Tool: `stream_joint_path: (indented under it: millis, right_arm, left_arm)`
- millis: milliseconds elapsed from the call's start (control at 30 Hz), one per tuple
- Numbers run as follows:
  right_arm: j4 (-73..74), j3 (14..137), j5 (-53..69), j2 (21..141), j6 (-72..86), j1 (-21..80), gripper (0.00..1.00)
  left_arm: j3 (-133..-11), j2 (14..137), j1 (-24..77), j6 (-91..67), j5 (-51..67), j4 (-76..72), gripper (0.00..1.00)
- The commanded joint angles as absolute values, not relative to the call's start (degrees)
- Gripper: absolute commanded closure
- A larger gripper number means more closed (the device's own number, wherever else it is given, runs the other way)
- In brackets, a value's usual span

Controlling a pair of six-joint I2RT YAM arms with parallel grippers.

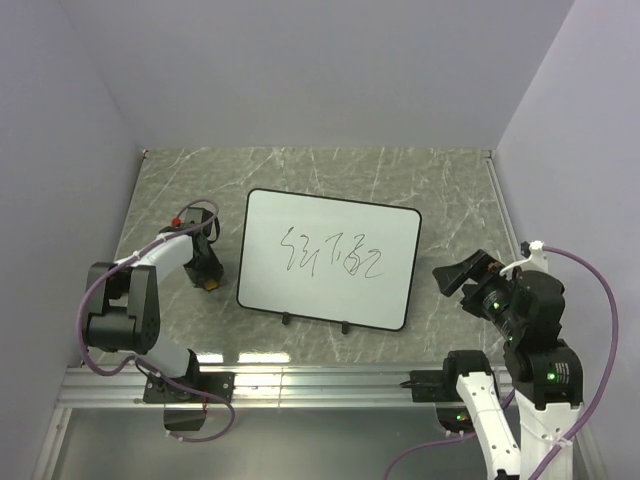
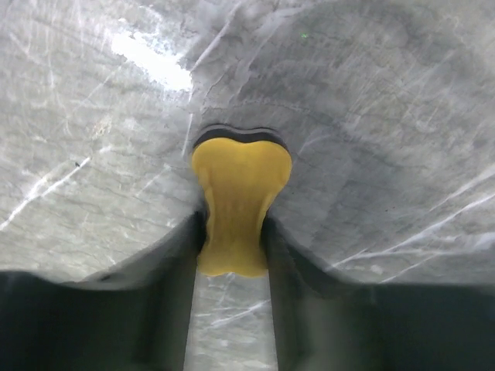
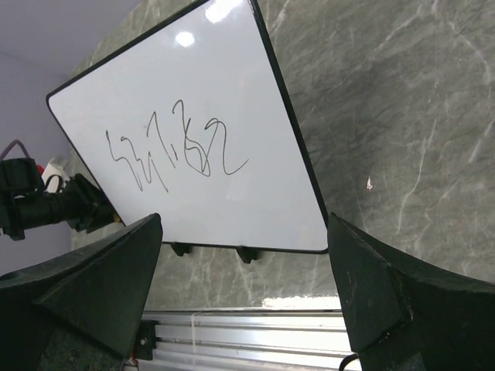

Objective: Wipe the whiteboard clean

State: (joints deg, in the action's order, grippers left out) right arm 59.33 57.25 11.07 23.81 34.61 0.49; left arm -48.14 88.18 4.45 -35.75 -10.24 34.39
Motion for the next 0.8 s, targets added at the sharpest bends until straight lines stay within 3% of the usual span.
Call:
stream_joint_path:
  millis: [0,100,367,633,767]
  right_arm:
    - [55.8,56.8,10.9,24.9,33.1,0.5,0.07]
    - [54.5,58.6,11.4,27.7,32.3,1.0,0.06]
    - [52.5,69.9,19.0,48.7,33.4,0.9,0.07]
    - [37.8,60.6,19.6,53.8,37.0,0.8,0.08]
    - [31.8,54.9,21.7,54.0,38.4,1.1,0.09]
  left_arm:
    - [-49.3,89.8,5.0,-36.8,-11.3,35.8,0.75]
    - [-51.1,90.3,5.0,-36.6,-12.7,37.5,1.0]
    - [-64.8,81.0,8.1,-37.8,-12.6,45.2,1.0]
    - [-80.2,77.9,26.7,-46.5,-14.8,50.4,1.0]
    - [-80.4,78.1,39.8,-47.7,-14.9,43.9,1.0]
